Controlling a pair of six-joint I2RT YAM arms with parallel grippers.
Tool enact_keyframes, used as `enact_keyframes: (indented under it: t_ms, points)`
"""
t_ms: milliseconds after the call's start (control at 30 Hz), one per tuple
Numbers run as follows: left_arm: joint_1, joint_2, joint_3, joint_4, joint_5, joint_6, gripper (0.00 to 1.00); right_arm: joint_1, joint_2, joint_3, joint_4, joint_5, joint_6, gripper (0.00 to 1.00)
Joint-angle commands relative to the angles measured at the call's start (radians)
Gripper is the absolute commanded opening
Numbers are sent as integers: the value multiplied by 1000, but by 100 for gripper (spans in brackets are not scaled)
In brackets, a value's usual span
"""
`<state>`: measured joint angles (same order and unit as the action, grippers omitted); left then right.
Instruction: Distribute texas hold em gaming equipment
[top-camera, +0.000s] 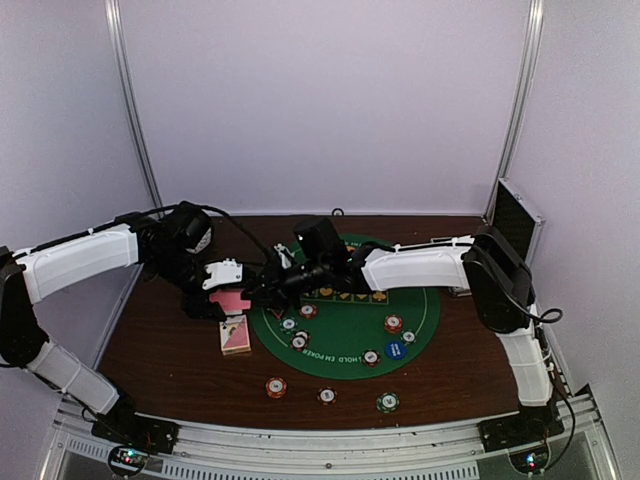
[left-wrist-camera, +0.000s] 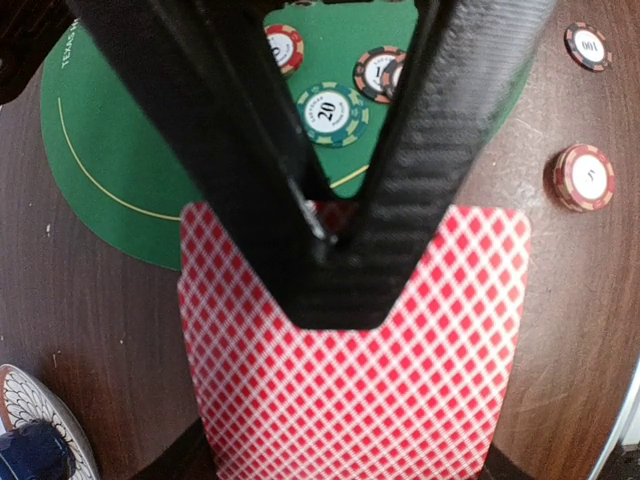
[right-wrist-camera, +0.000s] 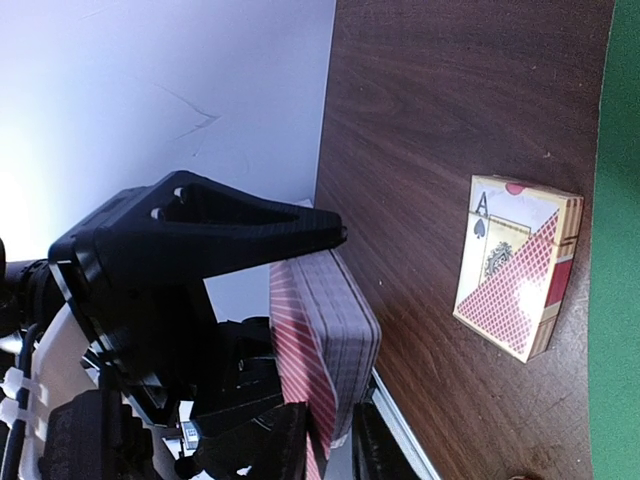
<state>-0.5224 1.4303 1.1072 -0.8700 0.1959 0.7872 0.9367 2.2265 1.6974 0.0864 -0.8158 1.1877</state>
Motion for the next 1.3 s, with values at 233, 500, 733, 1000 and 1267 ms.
enact_keyframes:
  t_ms: [233,500,733,1000,1267]
  points:
    - [5,-5,8,10,-1,8,53,3,-64,1,36,-25,22,5]
    - [5,-11,2,10,-8,9,50,-10,-94,-28,57,-29,29,0]
    - [5,-12,0,11,-10,9,47,-27,-122,-71,71,-34,28,0]
    - [5,-3,2,11,-16,9,46,-46,-157,-121,78,-41,17,0]
    - [6,2,0,6,-25,6,45,-76,-196,-181,76,-55,-4,0]
